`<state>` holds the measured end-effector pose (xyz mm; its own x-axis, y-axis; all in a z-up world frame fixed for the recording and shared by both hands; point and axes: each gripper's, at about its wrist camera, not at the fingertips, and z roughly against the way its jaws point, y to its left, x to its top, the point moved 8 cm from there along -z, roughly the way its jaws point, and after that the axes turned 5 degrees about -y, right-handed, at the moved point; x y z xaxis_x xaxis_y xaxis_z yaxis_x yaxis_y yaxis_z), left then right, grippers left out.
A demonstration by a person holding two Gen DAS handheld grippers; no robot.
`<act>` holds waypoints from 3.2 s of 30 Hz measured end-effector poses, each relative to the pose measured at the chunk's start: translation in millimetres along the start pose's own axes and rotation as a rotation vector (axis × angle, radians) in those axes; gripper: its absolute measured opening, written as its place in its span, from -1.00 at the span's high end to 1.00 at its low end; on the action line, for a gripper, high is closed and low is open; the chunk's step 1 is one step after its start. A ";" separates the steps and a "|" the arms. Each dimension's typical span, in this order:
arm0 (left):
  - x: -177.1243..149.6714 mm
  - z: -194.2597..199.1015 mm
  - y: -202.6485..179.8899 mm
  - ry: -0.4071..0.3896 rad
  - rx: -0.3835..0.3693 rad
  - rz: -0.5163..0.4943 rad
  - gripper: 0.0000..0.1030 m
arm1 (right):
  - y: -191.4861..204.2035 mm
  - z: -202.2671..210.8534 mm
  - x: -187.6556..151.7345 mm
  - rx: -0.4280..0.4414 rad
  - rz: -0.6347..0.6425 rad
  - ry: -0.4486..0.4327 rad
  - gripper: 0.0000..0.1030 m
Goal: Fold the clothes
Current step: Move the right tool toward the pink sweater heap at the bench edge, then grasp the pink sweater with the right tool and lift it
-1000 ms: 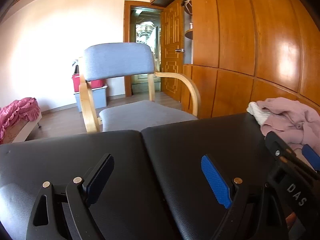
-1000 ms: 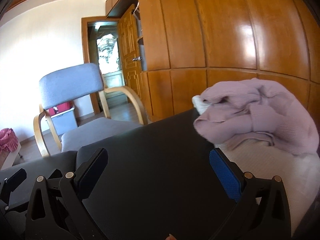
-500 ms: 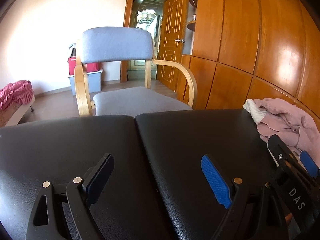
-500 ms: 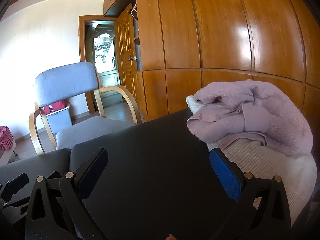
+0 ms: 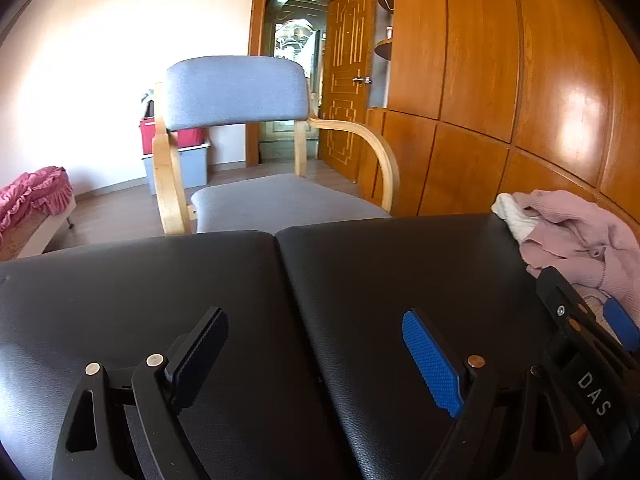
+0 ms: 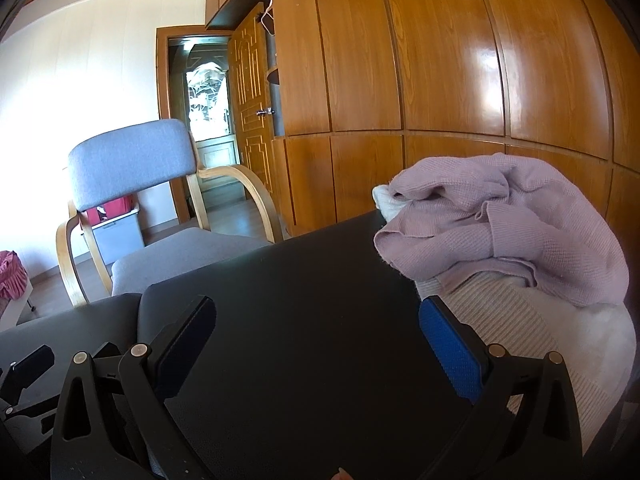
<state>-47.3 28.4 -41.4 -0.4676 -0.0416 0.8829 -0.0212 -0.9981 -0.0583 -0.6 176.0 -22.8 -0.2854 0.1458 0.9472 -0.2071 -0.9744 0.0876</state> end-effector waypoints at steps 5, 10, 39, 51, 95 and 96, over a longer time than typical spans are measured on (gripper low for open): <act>-0.5 0.4 2.6 -0.004 0.017 -0.004 -0.78 | 0.8 0.0 -0.7 -0.002 0.003 0.003 -1.00; -0.8 0.2 1.5 -0.004 0.016 -0.014 -0.78 | 0.8 -1.3 -2.0 -0.004 0.001 0.015 -1.00; -6.4 -9.6 1.3 0.056 -0.004 0.006 -0.77 | -15.6 -19.0 -3.0 0.002 0.119 0.106 -1.00; -10.7 -10.0 -2.9 0.077 -0.017 -0.016 -0.77 | -121.4 -36.9 25.1 -0.065 0.181 0.113 -1.00; -19.0 -13.7 6.4 0.124 0.010 0.011 -0.77 | -187.9 -151.3 104.7 0.109 -0.227 0.338 0.53; -19.1 -13.8 6.7 0.124 0.010 0.013 -0.77 | -185.6 -146.7 109.0 0.143 -0.261 0.337 0.54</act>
<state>-50.8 23.1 -65.1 -0.5737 -0.0489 0.8176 -0.0060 -0.9979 -0.0639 -130.5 397.9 19.0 -0.5347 0.4148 0.7362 -0.1883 -0.9078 0.3747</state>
